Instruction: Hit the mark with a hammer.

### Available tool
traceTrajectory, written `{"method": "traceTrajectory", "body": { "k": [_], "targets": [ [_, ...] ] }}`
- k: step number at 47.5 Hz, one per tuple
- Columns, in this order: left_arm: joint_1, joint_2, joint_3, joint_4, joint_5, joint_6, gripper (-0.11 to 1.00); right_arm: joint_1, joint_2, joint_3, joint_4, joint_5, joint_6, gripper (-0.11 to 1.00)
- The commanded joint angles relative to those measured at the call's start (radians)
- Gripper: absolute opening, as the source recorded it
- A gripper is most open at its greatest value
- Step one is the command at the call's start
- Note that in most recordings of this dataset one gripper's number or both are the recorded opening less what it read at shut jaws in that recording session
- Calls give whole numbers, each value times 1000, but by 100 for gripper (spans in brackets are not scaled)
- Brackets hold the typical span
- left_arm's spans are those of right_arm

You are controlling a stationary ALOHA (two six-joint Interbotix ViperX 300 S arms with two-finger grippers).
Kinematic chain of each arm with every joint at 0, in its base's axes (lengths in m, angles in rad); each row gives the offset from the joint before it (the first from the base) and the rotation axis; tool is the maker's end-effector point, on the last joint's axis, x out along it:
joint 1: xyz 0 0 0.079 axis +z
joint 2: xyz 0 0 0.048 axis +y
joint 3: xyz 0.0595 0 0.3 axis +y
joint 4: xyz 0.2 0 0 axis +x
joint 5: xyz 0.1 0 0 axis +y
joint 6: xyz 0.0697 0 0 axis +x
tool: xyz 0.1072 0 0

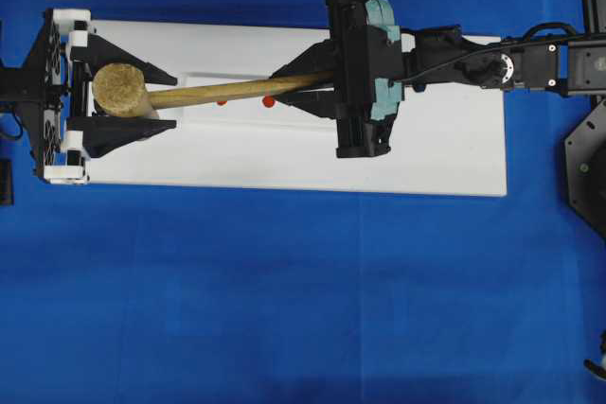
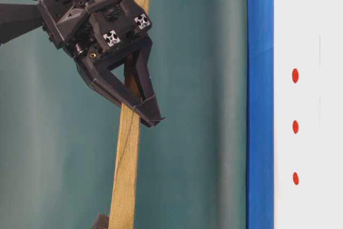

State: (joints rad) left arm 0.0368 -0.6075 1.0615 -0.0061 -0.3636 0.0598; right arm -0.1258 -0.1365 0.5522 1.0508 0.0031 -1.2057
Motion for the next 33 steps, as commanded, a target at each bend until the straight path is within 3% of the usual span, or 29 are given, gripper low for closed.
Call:
{"method": "traceTrajectory", "body": {
  "k": [1, 24, 33],
  "targets": [
    [-3, -8, -21, -3, -12, 0, 43, -6, -12, -31, 6, -8, 9, 4],
    [0, -9, -18, -5, -9, -6, 43, -5, -9, -31, 46, 6, 9, 4],
    [0, -21, -12, -6, -8, -8, 89, -6, -12, -29, 58, 17, 9, 1]
  ]
}}
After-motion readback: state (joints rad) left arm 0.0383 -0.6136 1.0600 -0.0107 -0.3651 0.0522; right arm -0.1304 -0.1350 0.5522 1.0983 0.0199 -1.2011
